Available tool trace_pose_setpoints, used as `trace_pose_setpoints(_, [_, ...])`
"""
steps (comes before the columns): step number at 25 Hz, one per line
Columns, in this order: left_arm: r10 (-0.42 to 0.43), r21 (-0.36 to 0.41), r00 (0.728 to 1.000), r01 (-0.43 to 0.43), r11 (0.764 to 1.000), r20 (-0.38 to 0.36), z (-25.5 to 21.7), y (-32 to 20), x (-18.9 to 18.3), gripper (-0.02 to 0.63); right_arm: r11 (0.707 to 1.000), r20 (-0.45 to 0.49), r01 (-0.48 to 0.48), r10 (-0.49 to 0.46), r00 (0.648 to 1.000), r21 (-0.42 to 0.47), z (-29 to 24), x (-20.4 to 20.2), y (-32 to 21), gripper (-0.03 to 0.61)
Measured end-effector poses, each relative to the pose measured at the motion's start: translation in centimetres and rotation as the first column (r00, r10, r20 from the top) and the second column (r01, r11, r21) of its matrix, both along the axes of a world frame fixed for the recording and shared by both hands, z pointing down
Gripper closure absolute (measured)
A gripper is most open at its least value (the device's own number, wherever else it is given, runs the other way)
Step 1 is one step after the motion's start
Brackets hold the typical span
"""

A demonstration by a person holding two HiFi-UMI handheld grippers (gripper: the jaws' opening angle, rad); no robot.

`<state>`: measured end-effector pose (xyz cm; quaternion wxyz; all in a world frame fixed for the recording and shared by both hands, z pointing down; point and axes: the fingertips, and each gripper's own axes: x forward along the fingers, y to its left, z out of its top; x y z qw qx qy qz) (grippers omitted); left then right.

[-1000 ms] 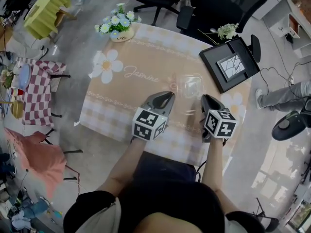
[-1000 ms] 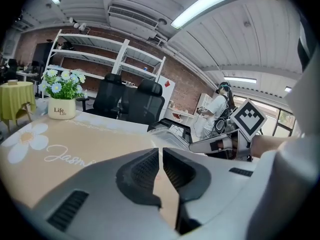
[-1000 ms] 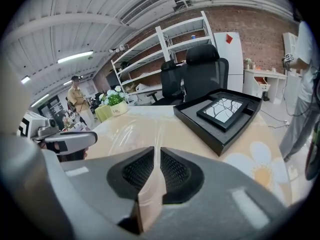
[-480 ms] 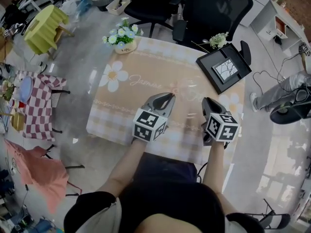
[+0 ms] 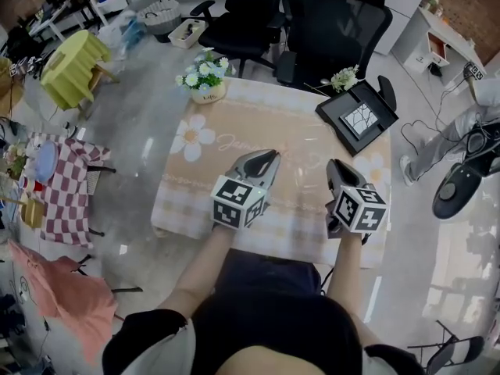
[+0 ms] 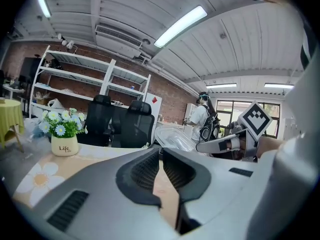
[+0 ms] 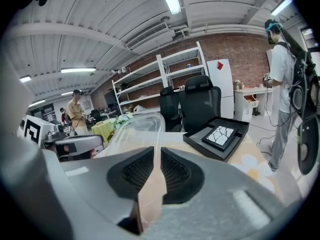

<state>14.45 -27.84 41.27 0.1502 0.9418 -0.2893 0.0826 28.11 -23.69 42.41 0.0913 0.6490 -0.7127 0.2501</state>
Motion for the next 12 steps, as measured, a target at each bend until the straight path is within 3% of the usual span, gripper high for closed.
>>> trace_pose_setpoints(12, [-0.024, 0.037, 0.999, 0.025, 0.999, -0.022, -1.6, -1.0, -2.8, 0.581, 0.992, 0.048, -0.064, 0.059, 0.997, 0.113, -2.7, -1.8, -1.2, 0.529])
